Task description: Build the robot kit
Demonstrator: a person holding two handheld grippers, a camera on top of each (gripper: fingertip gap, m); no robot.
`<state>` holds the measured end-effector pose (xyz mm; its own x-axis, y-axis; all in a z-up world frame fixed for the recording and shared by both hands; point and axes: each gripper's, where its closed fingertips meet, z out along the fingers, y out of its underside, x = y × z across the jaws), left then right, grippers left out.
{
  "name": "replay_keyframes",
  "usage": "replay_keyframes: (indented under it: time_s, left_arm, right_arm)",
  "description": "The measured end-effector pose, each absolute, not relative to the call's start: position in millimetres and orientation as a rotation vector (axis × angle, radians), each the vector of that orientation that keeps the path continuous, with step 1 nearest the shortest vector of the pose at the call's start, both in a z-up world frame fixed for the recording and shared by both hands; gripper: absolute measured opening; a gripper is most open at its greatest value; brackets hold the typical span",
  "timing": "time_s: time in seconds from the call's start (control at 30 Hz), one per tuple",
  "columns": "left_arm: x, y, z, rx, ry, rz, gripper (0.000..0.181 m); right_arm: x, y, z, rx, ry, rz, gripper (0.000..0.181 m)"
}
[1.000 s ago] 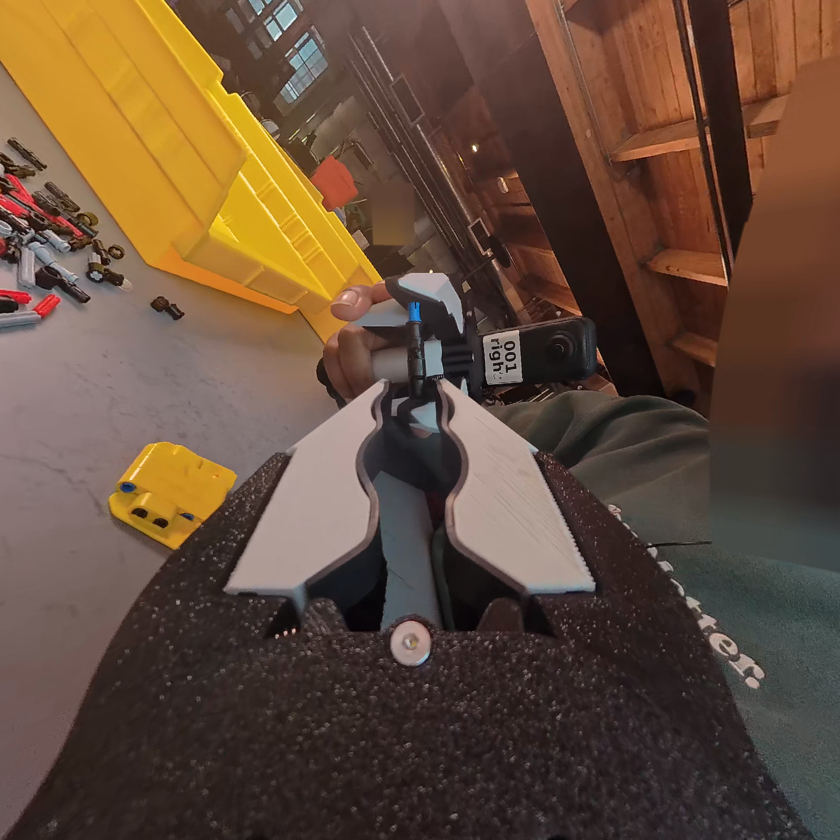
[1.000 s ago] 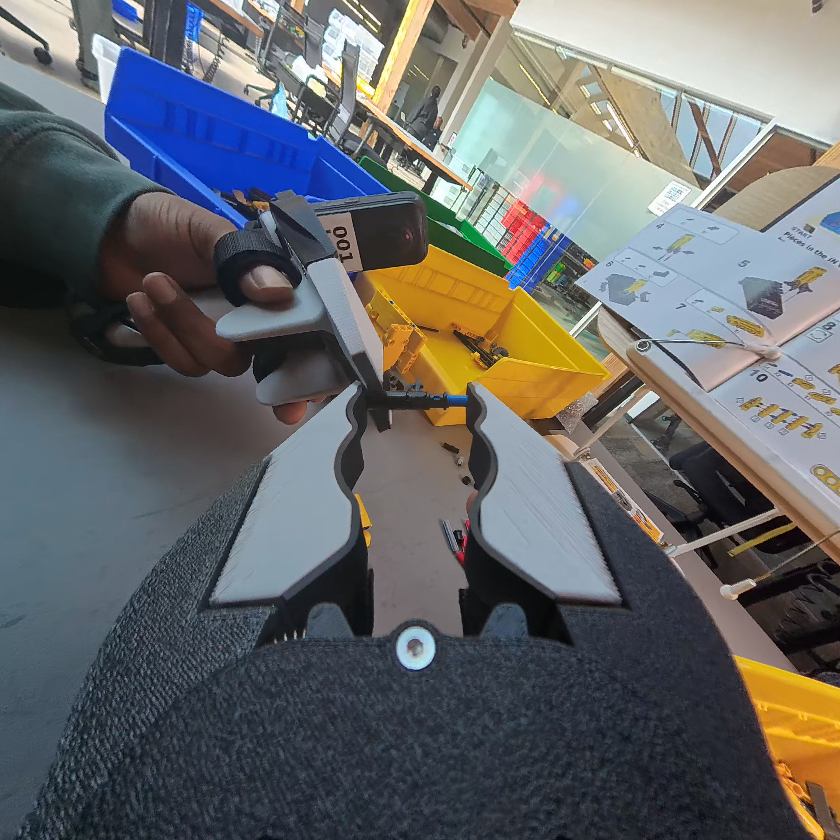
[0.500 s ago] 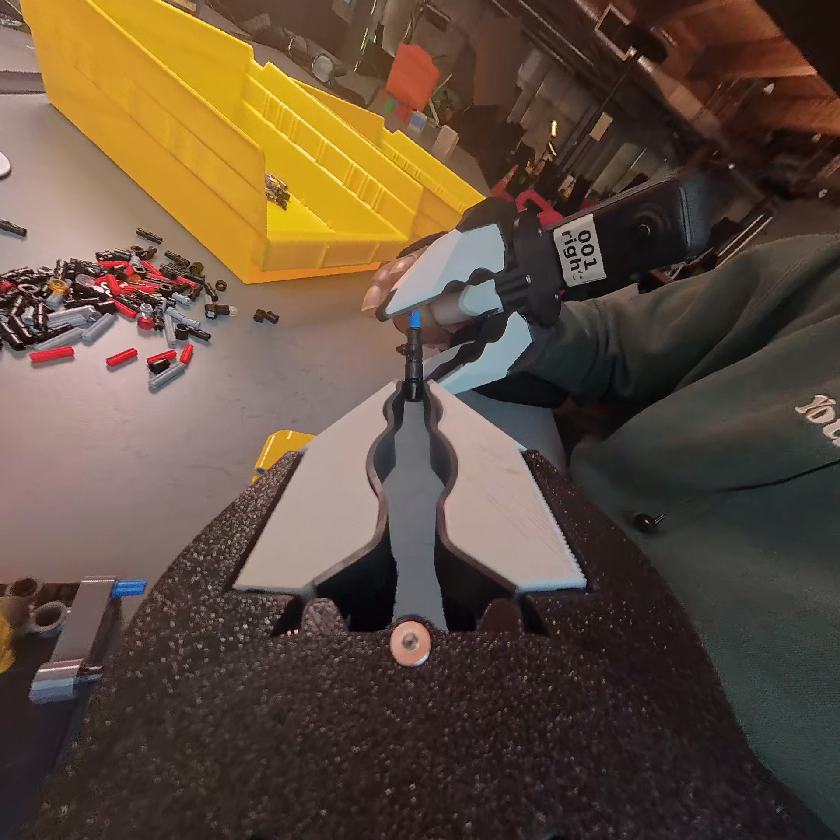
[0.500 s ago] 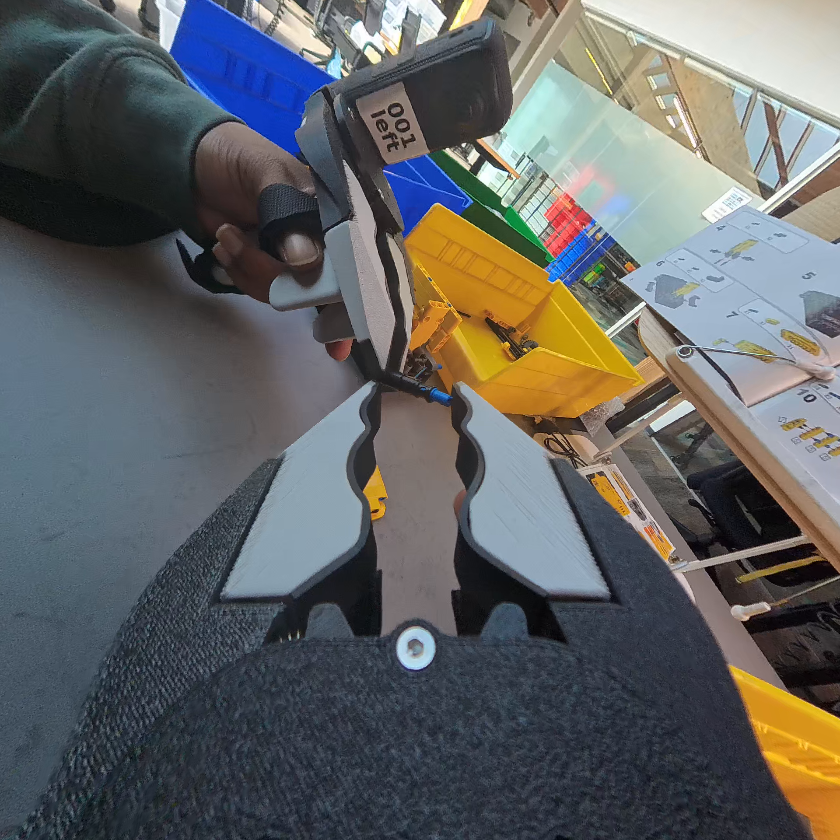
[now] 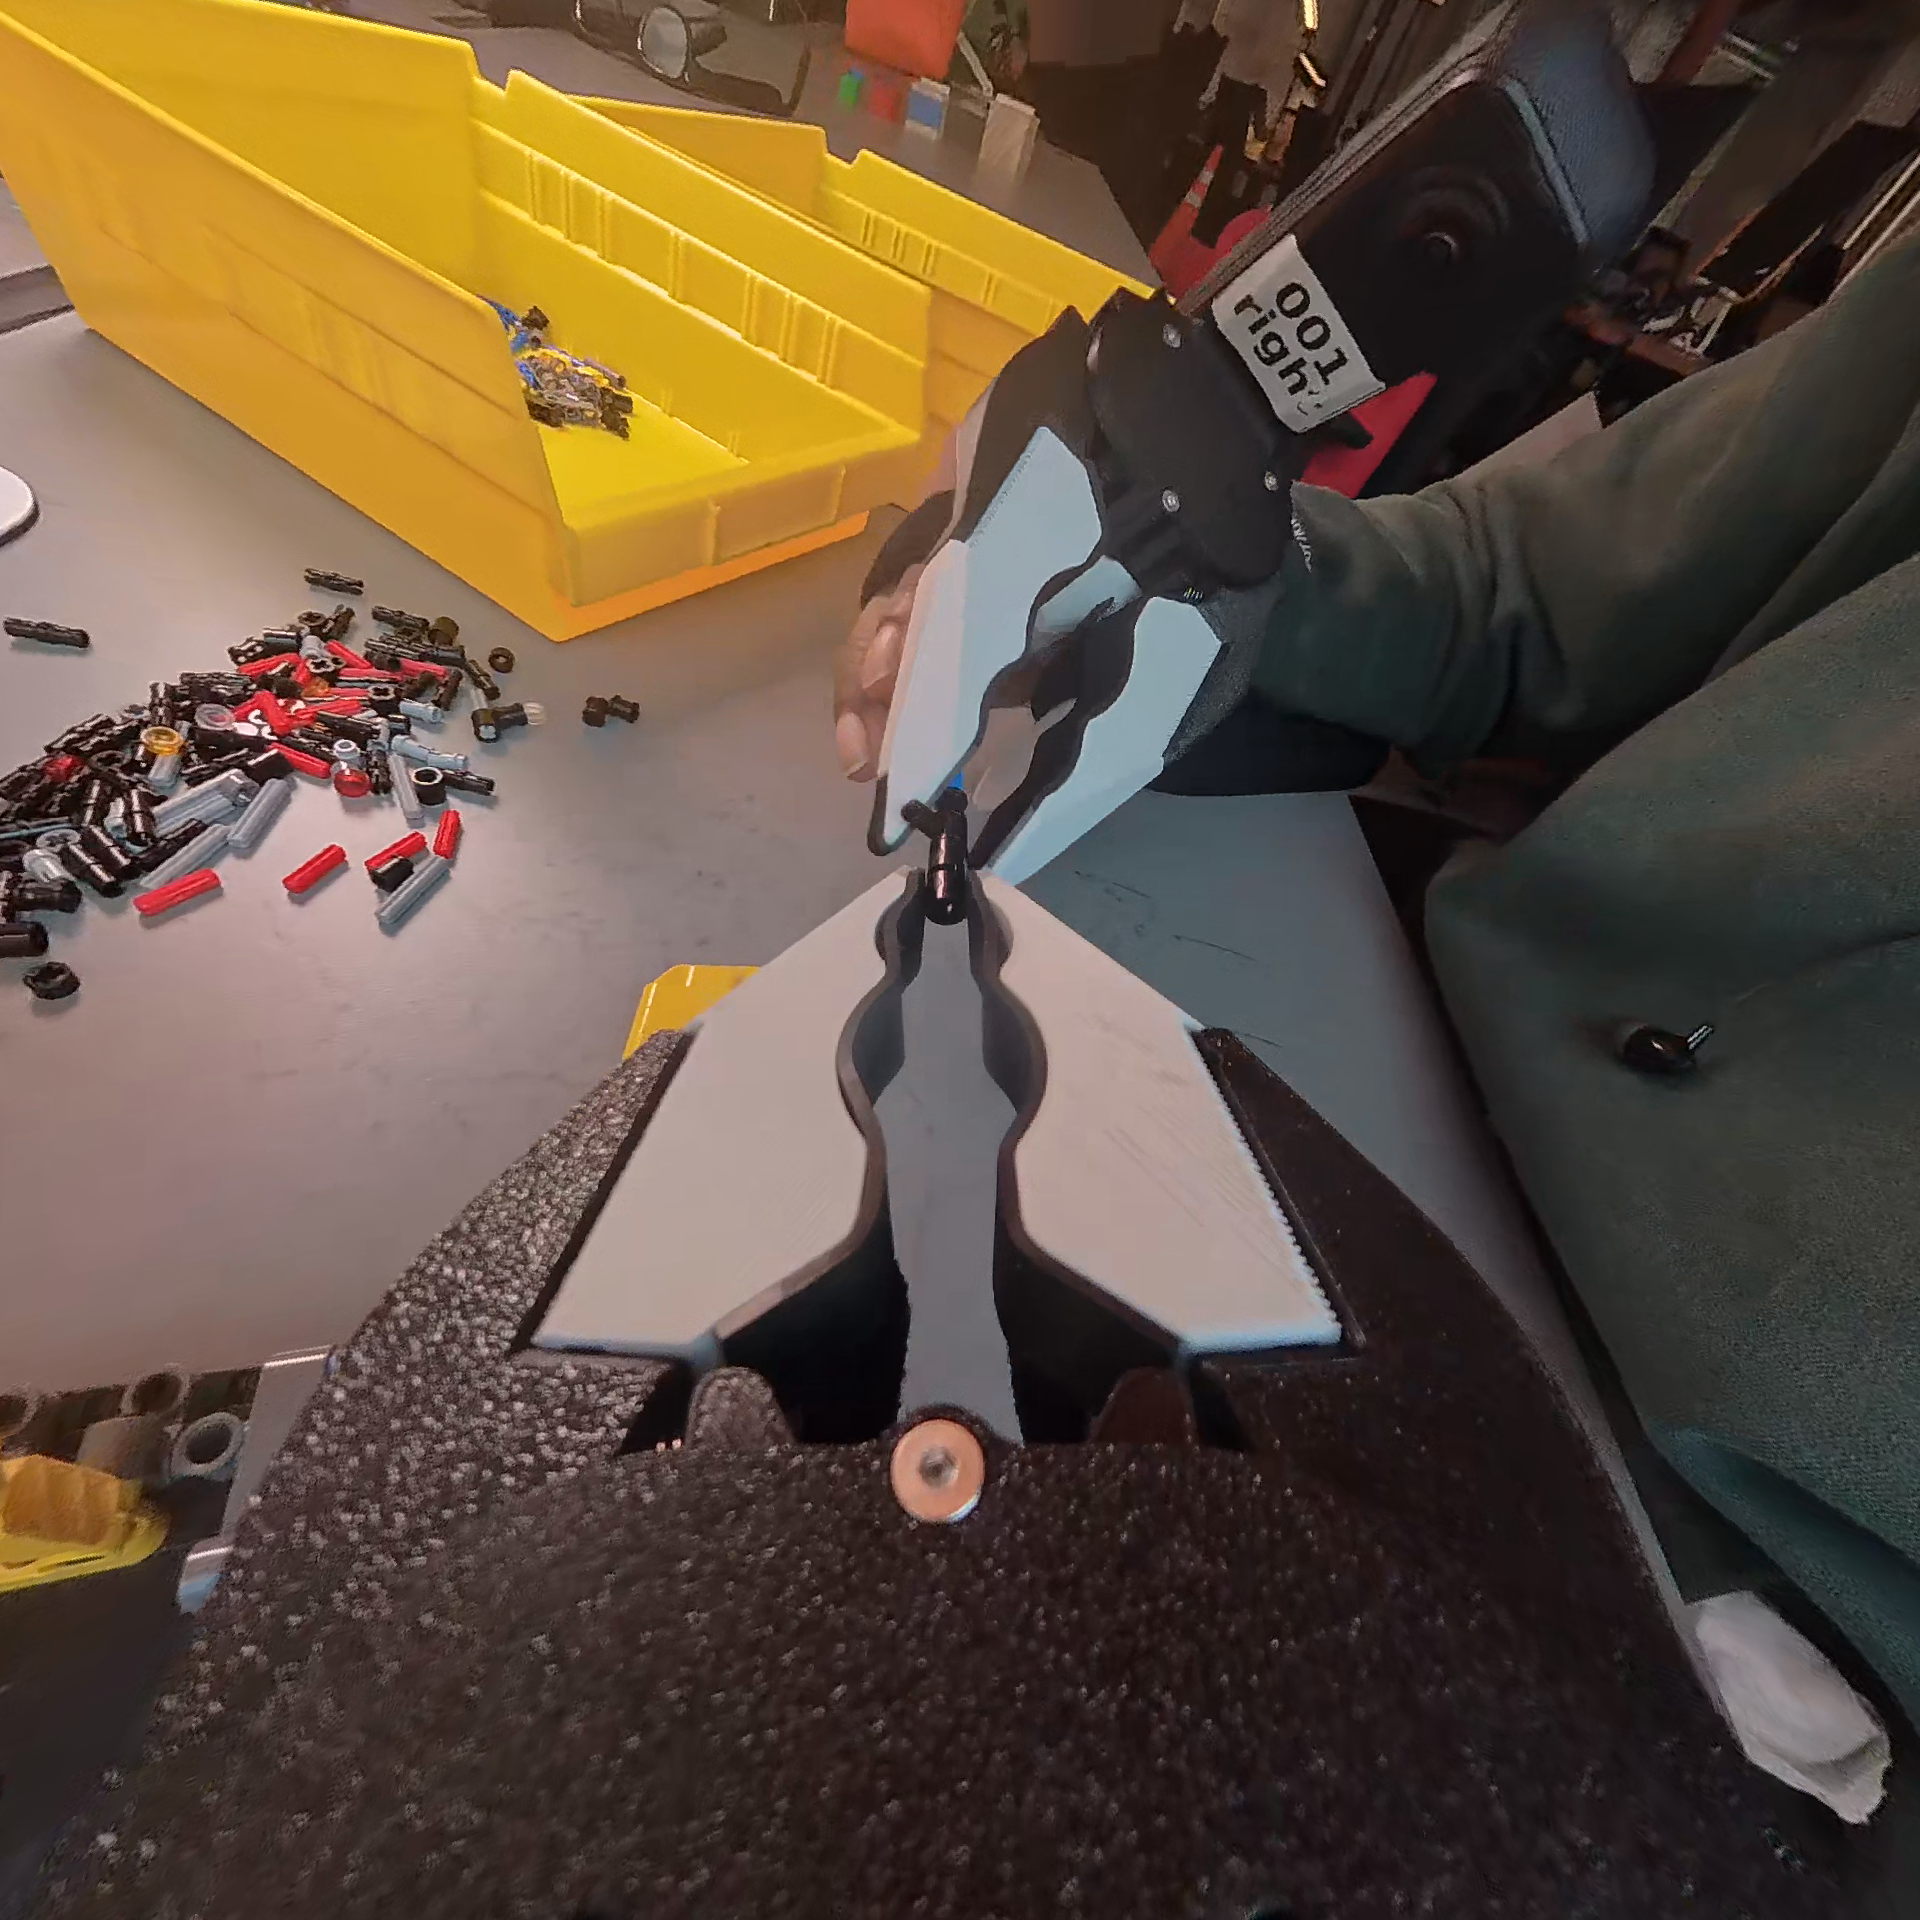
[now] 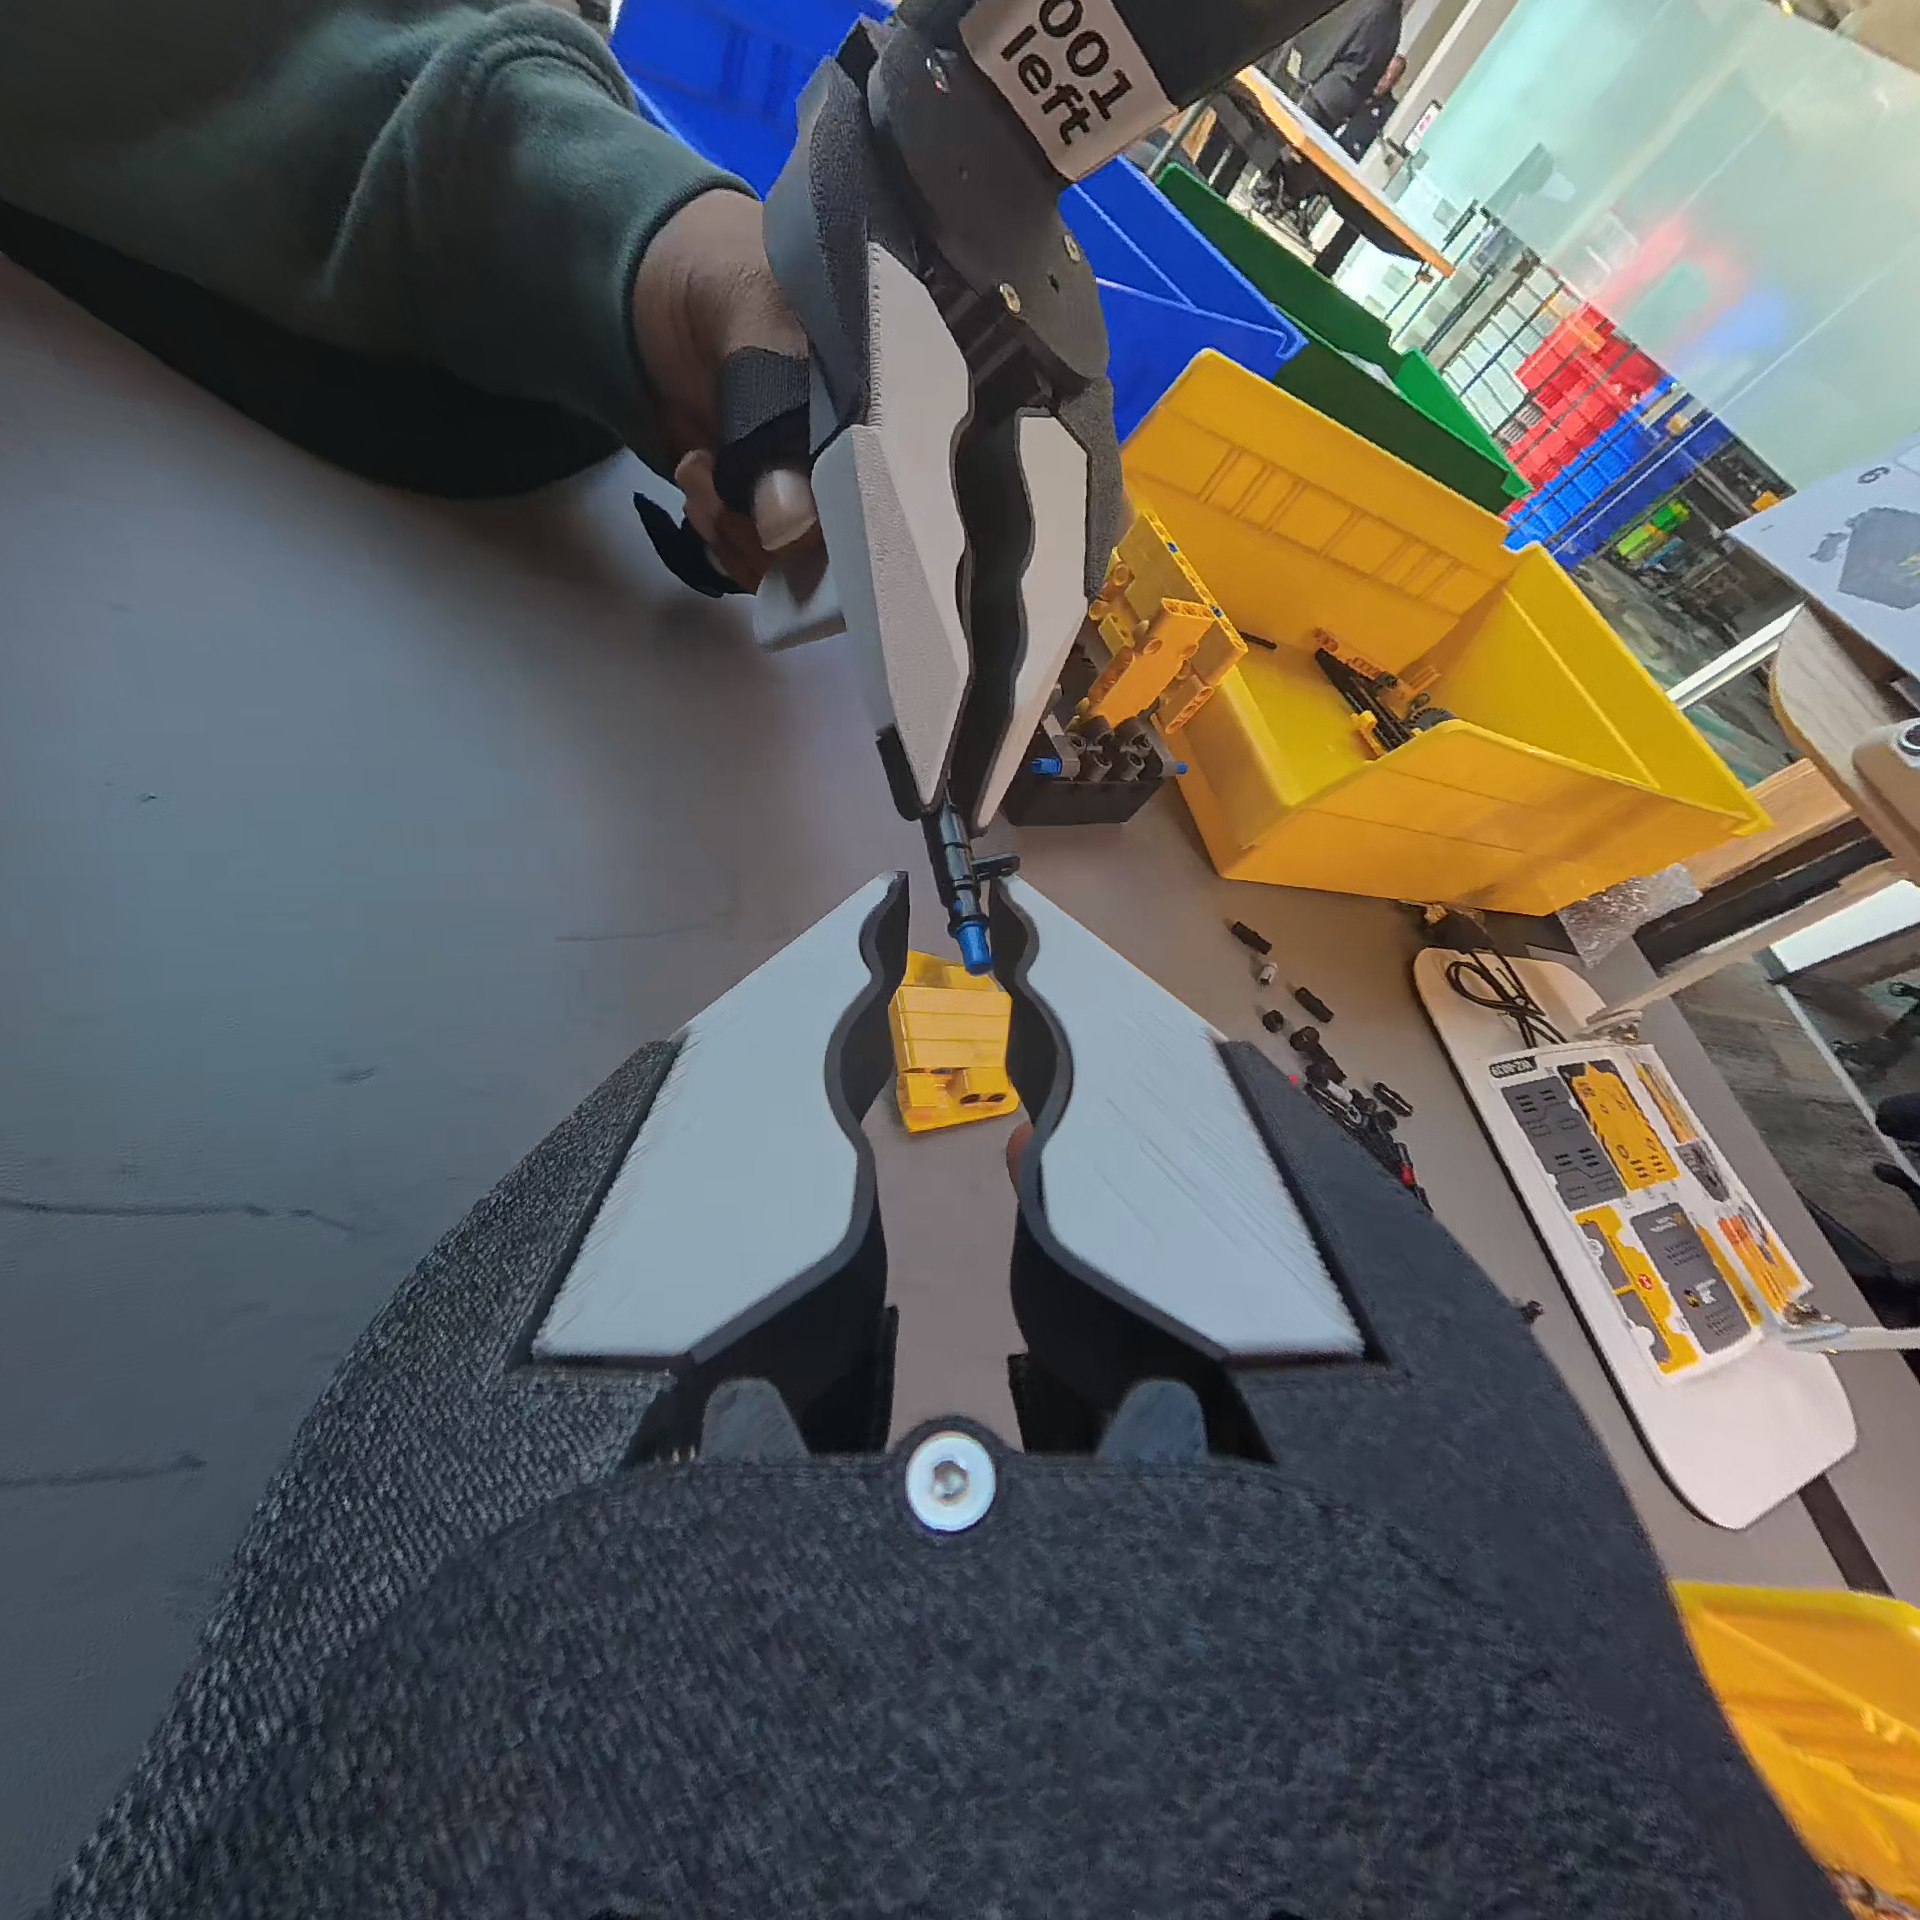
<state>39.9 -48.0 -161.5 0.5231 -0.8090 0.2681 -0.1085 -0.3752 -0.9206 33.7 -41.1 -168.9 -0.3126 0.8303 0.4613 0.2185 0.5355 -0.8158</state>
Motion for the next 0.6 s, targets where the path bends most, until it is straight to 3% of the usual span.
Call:
replay_keyframes:
  time_s: [0.43,0.6]
  left_arm:
    - [35.9,-42.2,-171.3,-1.905,0.621,-1.063,0.007]
    - [31.5,-39.4,-187.1,-1.967,0.692,-0.908,0.006]
  right_arm:
    - [33.3,-31.8,-179.4,-0.895,-1.85,0.716,0.007]
    - [36.7,-30.3,-196.2,-0.983,-1.93,0.709,0.006]
